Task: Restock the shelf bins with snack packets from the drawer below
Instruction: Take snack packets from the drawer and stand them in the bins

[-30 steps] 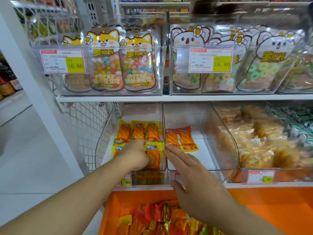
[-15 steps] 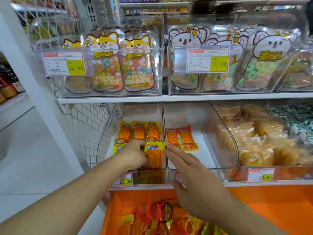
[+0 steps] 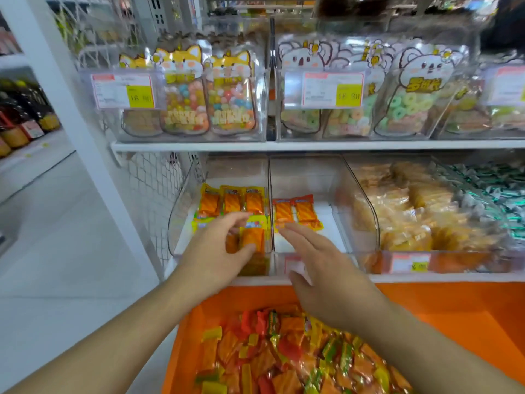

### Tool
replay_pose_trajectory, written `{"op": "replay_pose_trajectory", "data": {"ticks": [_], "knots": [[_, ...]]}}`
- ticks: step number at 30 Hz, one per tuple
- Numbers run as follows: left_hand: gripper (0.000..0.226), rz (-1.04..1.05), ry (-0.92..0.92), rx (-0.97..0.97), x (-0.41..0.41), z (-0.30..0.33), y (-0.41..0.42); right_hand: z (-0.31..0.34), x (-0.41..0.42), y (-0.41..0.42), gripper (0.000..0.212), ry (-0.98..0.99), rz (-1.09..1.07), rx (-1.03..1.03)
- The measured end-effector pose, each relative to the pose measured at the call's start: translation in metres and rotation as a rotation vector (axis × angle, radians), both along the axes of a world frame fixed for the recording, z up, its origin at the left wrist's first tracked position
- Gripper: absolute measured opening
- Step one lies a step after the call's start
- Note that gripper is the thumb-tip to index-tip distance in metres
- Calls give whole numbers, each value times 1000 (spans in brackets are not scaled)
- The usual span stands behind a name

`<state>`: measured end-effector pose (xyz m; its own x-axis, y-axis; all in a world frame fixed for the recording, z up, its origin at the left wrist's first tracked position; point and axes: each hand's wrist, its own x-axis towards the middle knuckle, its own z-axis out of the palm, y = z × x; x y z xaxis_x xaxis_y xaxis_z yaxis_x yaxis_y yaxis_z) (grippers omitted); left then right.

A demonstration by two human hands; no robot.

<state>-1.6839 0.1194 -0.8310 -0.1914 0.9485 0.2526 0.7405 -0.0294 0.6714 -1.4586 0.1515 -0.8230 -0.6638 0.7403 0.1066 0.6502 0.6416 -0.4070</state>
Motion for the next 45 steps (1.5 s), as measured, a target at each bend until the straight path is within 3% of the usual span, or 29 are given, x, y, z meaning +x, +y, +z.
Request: {"op": "replay_pose_trajectory", "data": {"ticks": [4,10,17,21,25,27,34,35,38,39,42,45], "knots": [[35,-73,-123,53,40,-18,-46,-8,25,-18,52,5,-76,-10],[25,-156,-116,-337,76,-109,-86,-66,57,-43,15,-203,-86,-202],[30,-337,80,-698,99,-211,-91,-181,86,-61,47,-608,-20,-492],[34,-470,213,-775,109,-256,-78,-230,81,-56,70,-668,77,-514],[60,-571,240,-843,111,-297,-80,-278,66,-47,77,-670,239,-463],[62,-568,263,-855,111,-311,-84,-295,64,-45,80,-678,289,-420],[37,-524,171,-807,108,-324,-83,-314,62,-44,70,-712,365,-296],[40,-506,114,-801,108,-324,-83,-313,63,-45,69,-697,351,-309],[76,-450,-120,-773,106,-320,-83,-310,64,-45,65,-517,252,-436],[75,-434,-172,-781,105,-318,-81,-306,63,-45,63,-435,205,-504],[37,-395,-115,-843,95,-308,-75,-295,59,-46,48,-291,69,-604],[24,-327,39,-941,79,-296,-71,-292,62,-49,62,-385,45,-663]]}}
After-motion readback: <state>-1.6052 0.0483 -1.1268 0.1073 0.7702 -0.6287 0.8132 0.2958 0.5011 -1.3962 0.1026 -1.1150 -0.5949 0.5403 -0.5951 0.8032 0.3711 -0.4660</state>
